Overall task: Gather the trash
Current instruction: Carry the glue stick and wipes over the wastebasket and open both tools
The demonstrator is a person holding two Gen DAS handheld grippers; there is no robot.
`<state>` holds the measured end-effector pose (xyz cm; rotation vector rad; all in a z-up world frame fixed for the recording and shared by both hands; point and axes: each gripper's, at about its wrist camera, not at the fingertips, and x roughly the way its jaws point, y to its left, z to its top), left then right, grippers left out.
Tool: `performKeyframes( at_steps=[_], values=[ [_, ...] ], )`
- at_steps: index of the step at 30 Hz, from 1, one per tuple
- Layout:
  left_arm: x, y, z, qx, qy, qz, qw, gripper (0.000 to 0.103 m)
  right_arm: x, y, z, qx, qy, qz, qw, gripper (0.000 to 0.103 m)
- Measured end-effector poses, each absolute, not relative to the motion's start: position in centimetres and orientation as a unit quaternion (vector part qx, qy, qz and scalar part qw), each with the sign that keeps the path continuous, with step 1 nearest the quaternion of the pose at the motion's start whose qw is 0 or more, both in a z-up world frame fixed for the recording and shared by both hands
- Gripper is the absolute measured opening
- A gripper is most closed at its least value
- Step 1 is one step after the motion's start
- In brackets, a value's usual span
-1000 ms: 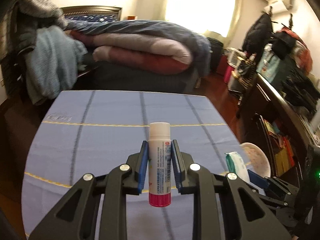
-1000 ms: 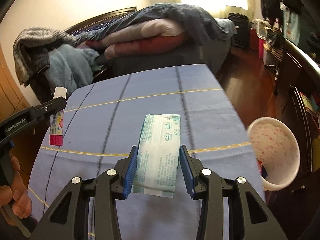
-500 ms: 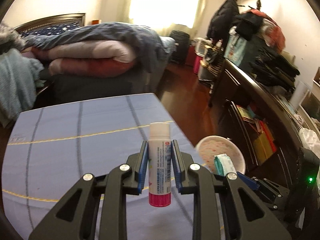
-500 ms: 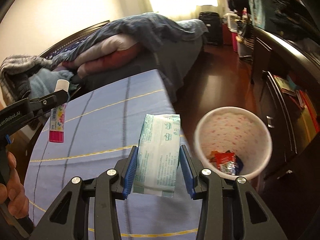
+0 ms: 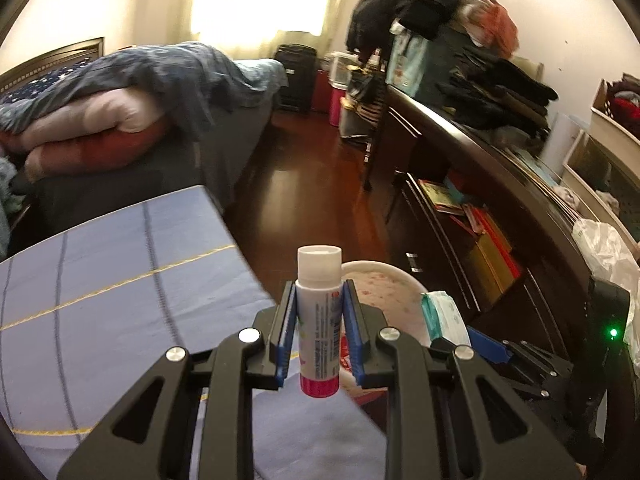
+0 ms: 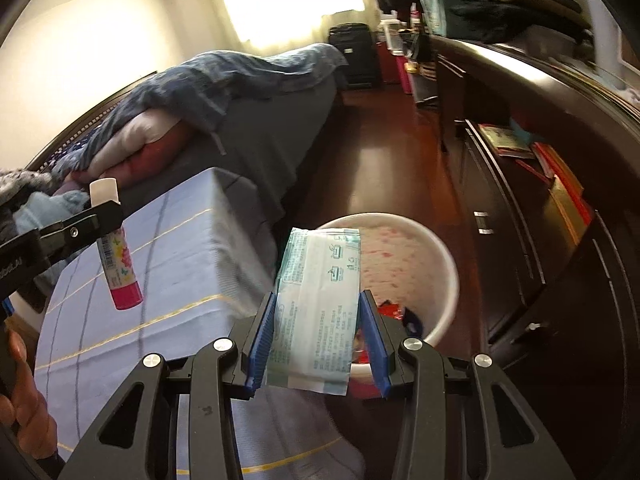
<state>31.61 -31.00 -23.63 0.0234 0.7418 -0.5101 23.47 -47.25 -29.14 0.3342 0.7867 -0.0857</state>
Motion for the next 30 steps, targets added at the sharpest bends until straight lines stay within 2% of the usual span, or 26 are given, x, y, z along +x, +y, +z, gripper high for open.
performKeyframes(
  at_steps=[16, 30],
  values=[
    [34.8, -38.5, -26.3, 0.038, 0.371, -0.287, 0.882, 0.024, 25.8, -52.1, -31.8, 0.181, 0.383, -0.069, 0.903, 0.042],
    [37.8, -40.7, -30.6, 0.042, 0.407, -0.278, 0.869, 0.024, 28.2, -53.5, -35.3, 0.184, 0.407, -0.080, 0.891, 0.042]
  ],
)
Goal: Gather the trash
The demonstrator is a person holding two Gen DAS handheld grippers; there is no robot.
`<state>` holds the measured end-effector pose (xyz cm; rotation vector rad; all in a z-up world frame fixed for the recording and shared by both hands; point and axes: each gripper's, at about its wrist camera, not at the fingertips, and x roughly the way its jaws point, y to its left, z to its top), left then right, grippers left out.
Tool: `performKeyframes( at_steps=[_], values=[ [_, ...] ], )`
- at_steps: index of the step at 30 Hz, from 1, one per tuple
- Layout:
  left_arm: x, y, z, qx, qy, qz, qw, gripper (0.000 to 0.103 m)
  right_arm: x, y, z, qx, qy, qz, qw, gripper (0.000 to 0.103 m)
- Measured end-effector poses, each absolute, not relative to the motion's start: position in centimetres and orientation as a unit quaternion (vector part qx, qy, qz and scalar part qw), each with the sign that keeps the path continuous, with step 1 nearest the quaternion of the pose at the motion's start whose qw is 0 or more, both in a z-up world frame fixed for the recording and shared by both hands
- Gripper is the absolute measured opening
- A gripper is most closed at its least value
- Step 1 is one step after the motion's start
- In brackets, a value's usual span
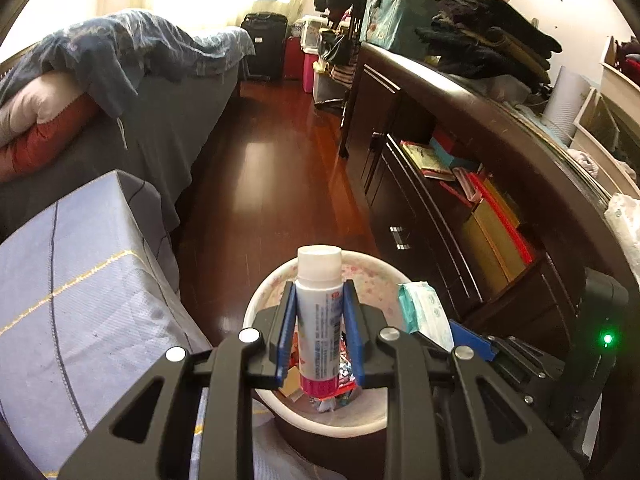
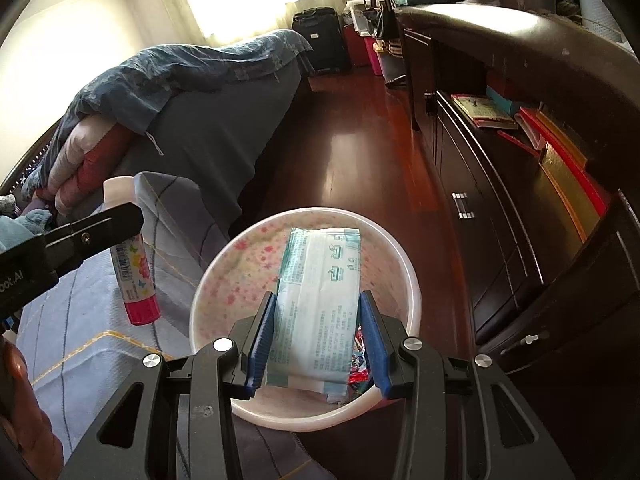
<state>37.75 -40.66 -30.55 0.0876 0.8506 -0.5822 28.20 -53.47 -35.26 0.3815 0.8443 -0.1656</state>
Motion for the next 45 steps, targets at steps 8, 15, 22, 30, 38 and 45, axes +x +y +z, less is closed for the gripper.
performKeyframes(
  at_steps=[8, 15, 22, 30, 38, 45],
  values=[
    [39.2, -41.3, -32.6, 0.043, 0.427, -0.274, 0.861, 0.025, 29.4, -53.6, -37.0, 0.180, 0.421, -0.086, 0.885, 0.043],
    [39.7, -41.3, -32.7, 0.040, 0.422, -0.270, 0.864, 0.034, 30.0, -53.4, -37.5, 0.169, 0.428, -0.092, 0.883, 0.045],
    [39.6, -40.6, -31.9, 0.029, 0.414, -0.268, 0.869, 0.044, 29.9, -53.4, -37.2, 0.163, 0.425, -0.100, 0.885, 0.051],
    [37.6, -36.5, -28.3, -0.001, 0.381, -0.248, 0.891, 0.060, 28.6, -51.1, -34.1, 0.142, 0.410, -0.101, 0.895, 0.070],
    [32.5, -27.5, -22.6, -0.017, 0.316, -0.162, 0.935, 0.079, 26.3, -44.4, -28.4, 0.097, 0.371, -0.070, 0.921, 0.093],
    [26.2, -17.9, -17.9, -0.044, 0.267, -0.077, 0.960, 0.090, 23.0, -36.3, -22.7, 0.067, 0.334, -0.002, 0.940, 0.099]
  ],
)
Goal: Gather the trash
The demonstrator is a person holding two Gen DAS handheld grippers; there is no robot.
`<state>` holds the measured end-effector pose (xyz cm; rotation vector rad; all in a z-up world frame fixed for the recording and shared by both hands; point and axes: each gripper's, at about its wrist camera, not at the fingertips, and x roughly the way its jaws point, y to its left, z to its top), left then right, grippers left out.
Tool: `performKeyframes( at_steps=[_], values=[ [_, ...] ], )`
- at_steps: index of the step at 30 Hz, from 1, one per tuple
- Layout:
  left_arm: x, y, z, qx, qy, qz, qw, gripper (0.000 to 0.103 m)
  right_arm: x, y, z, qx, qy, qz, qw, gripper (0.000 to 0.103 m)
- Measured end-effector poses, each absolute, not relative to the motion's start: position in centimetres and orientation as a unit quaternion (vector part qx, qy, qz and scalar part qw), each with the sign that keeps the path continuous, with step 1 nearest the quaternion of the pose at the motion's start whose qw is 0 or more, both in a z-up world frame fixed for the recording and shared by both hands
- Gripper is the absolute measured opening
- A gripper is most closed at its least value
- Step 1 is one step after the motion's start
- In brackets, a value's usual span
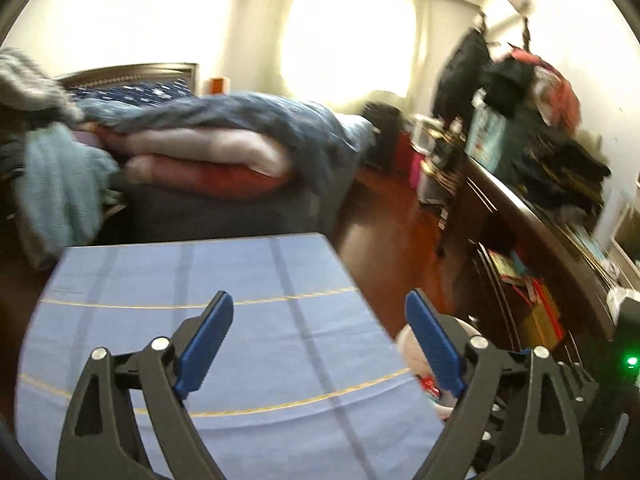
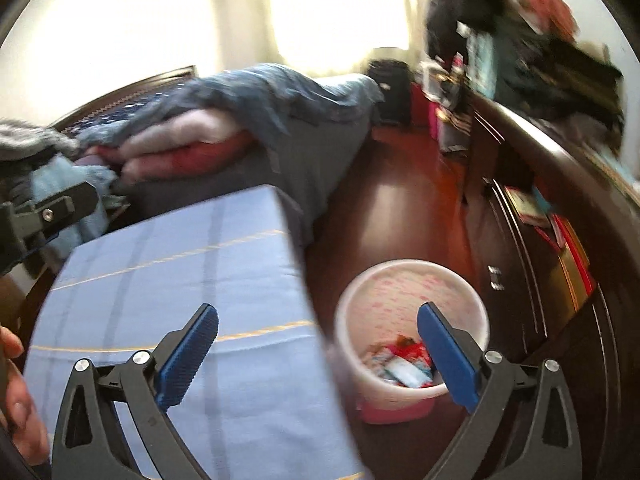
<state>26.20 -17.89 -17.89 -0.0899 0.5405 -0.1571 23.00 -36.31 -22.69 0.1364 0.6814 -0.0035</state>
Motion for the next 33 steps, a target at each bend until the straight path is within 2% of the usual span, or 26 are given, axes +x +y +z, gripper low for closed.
performKeyframes(
  at_steps=[4, 16, 33],
  values=[
    [22.2, -13.1, -15.2, -0.061, 0.241, -0.044, 0.968, 0.099, 20.4, -31.7, -19.3, 0.036, 0.311, 0.026, 0.949, 0.099],
    [10.4, -2.3, -9.0, -0.077, 0.180, 0.064, 0.979, 0.099, 13.3, -22.9, -12.2, 0.004, 0.249, 0.084, 0.965, 0.099],
    [1.5, 1.8, -4.3, -0.085, 0.107, 0.091, 0.986, 0.100, 6.7, -17.6, -8.0, -0.027, 0.184, 0.101, 0.977, 0.099]
  ],
)
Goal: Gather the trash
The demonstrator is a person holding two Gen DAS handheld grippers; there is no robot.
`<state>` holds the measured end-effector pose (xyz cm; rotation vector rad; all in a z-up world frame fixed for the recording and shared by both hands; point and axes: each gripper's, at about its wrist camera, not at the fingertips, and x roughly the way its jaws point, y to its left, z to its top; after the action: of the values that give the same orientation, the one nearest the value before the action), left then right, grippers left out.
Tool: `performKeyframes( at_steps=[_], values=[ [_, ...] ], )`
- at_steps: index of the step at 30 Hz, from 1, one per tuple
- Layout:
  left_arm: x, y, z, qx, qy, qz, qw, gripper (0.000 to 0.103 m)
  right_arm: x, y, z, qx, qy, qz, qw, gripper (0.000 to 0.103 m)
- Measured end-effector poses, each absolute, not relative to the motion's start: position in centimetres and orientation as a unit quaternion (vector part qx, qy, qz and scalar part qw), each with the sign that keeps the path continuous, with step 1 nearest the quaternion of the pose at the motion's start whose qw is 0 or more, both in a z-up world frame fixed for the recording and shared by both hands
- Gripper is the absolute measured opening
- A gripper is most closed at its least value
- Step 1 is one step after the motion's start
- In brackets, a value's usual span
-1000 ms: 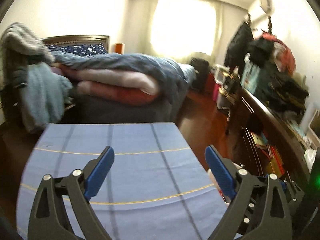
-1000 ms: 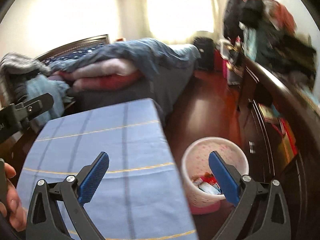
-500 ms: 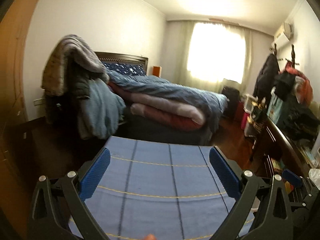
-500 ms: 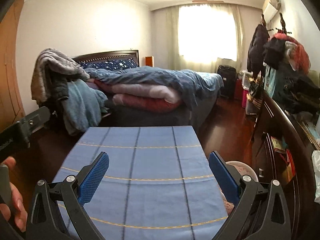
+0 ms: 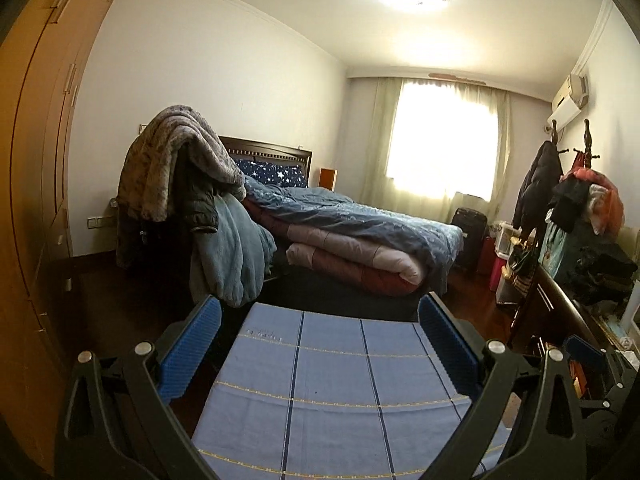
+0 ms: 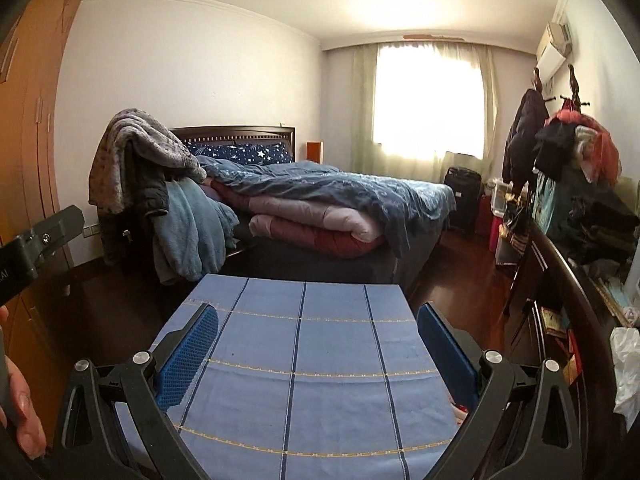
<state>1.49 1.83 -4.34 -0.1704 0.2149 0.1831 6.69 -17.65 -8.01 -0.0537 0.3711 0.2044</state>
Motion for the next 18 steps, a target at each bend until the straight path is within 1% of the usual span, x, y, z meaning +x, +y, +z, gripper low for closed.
performKeyframes(
  at_steps=[10, 18],
  values=[
    [-0.9, 1.3, -3.0, -0.075, 0.082, 0.094, 0.989, 0.100, 5.2, -18.5, -6.1, -0.029, 0.147, 0.080, 0.985, 0.099],
    [-1.5, 1.2, -2.3, -0.077, 0.077, 0.091, 0.990, 0.100, 4.4, -19.6, -5.1, -0.022, 0.127, 0.075, 0.989, 0.099]
  ],
)
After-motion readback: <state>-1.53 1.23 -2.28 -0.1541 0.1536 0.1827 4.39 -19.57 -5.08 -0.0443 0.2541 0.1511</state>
